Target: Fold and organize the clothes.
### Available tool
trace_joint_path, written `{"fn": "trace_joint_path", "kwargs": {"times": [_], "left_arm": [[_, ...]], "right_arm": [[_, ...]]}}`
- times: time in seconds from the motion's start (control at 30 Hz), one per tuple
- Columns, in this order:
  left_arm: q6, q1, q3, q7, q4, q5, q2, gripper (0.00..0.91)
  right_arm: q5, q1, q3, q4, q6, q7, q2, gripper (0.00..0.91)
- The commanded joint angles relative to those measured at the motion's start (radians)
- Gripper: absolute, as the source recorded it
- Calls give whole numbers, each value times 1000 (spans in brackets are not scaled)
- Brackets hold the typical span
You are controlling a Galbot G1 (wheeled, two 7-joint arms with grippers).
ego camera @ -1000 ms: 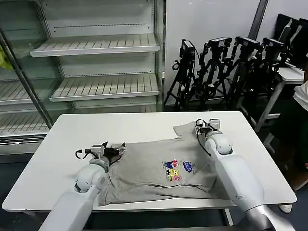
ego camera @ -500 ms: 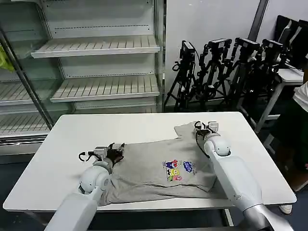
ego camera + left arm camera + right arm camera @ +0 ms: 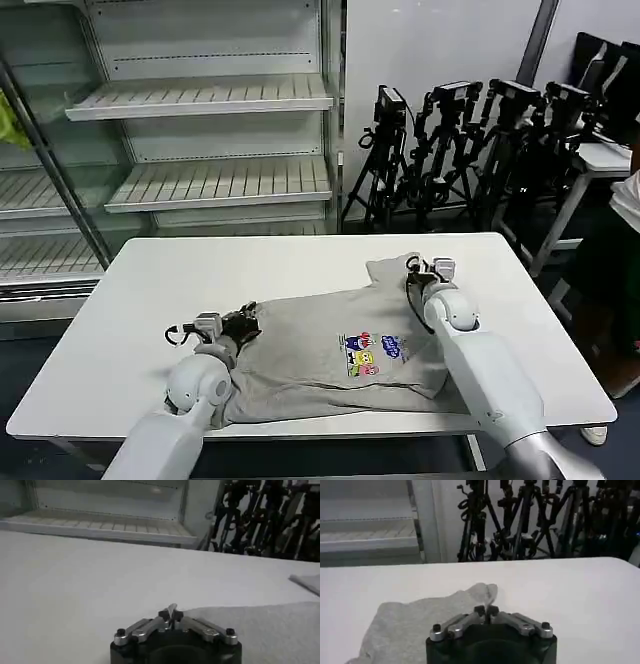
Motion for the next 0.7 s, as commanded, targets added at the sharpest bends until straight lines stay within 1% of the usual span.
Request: {"fn": "trace_joint_path", "kwargs": {"times": [0.03, 0.13, 0.3, 0.47, 0.63, 0.67, 0.7], "left_arm": [[-76, 10, -9, 9, -42, -22, 1, 10], [-92, 17, -19, 18, -80, -29, 7, 10], [-98, 33, -49, 29, -137, -41, 30, 10], [-94, 69, -68, 34, -200, -44, 61, 10], [-78, 153, -89, 48, -278, -34, 94, 10], [-75, 170, -95, 51, -299, -31, 102, 10], [-72, 188, -99, 55, -319, -26, 109, 10]], "right_arm": [[23, -13, 16, 95, 205, 11, -9, 0], [34, -32, 28, 152, 229, 13, -22, 0], [43, -83, 55, 253, 230, 20, -48, 0], [32, -190, 87, 415, 214, 13, -99, 0], [11, -317, 126, 571, 203, 3, -157, 0], [7, -336, 130, 582, 200, 1, -164, 0], [0, -372, 142, 628, 195, 1, -176, 0]]}}
